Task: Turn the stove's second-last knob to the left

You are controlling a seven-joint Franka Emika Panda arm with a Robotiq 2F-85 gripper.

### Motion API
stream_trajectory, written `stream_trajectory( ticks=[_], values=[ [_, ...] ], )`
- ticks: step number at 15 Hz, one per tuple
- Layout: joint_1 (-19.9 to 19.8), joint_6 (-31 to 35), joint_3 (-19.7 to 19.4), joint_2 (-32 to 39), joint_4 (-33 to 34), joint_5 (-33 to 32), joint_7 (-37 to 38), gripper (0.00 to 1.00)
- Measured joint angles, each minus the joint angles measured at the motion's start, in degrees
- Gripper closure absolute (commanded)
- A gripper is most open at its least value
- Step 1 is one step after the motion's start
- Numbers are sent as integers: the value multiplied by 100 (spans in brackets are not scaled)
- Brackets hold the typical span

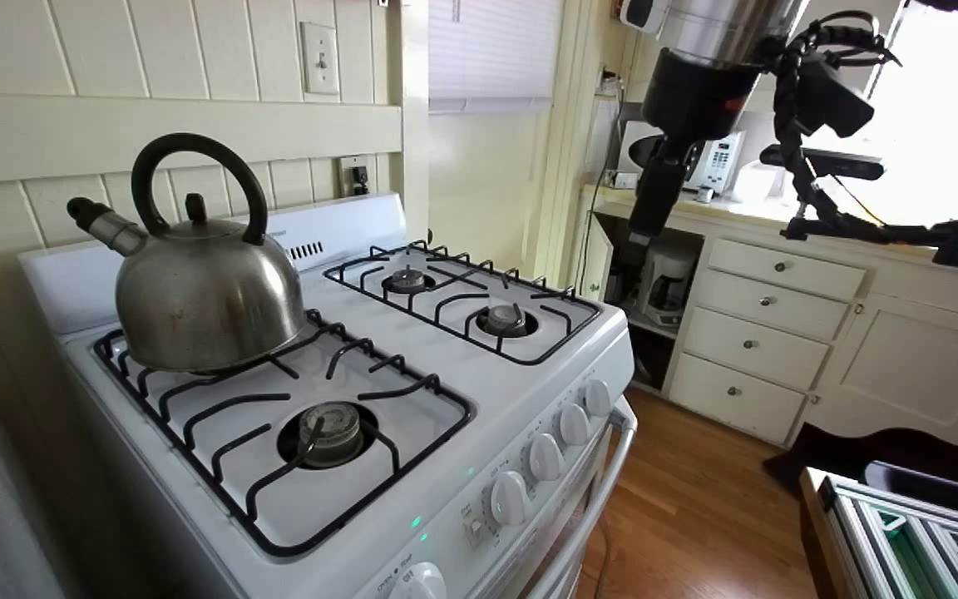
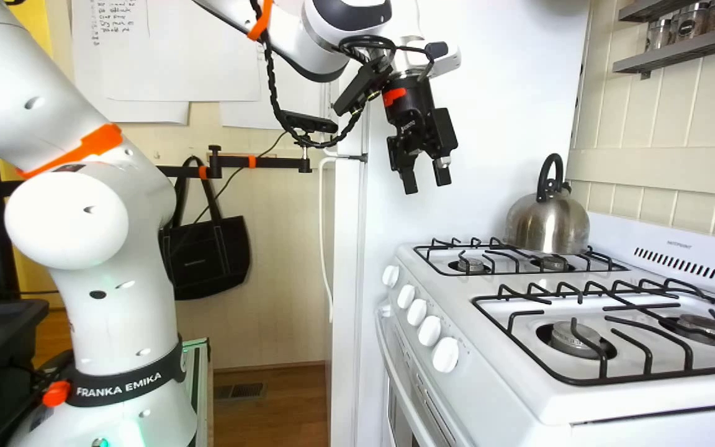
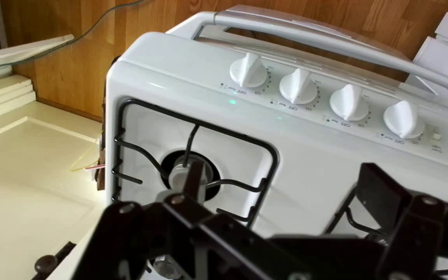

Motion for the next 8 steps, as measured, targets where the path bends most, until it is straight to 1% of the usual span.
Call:
stream_trajectory(
  ticks=[4, 6, 8],
  values=[
    [380, -15, 170, 84, 1, 41, -21, 0],
    [513, -15, 141, 210, 1, 148, -118, 0],
    [631, 3, 45, 407, 2, 397, -331, 0]
  ],
)
